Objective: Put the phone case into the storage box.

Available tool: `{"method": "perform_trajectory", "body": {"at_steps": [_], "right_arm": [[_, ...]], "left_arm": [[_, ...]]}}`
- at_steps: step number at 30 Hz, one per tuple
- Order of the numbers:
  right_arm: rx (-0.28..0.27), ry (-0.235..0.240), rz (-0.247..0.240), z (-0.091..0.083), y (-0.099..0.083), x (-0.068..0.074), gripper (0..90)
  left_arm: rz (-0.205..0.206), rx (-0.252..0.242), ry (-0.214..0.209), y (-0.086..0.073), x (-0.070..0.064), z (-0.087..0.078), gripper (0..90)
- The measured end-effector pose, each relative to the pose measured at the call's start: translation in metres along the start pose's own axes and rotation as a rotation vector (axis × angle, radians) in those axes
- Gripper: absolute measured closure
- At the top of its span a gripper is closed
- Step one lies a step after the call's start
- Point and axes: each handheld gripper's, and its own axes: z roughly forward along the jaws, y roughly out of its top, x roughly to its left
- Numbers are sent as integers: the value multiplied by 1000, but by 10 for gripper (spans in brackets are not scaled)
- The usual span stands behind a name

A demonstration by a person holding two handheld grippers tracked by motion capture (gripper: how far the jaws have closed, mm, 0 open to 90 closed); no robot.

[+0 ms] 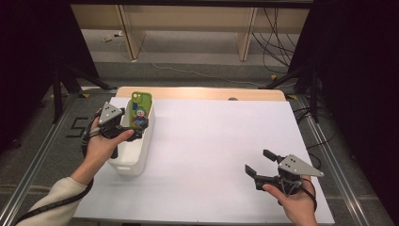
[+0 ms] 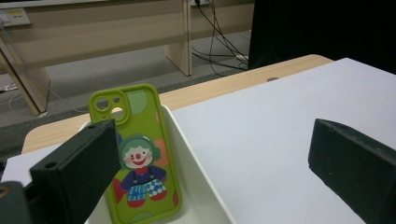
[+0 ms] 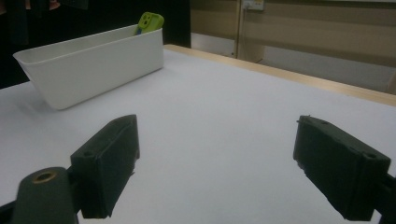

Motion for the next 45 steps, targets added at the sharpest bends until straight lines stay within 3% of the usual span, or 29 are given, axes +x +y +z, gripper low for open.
{"method": "perform_trajectory", "body": {"at_steps": [17, 45], "right_arm": [[-2, 0, -2, 0, 0, 0, 156], [-2, 0, -3, 0, 0, 0, 156]], "left_arm": [[21, -22, -85, -10, -18, -18, 21], [66, -42, -162, -27, -29, -39, 23]]}}
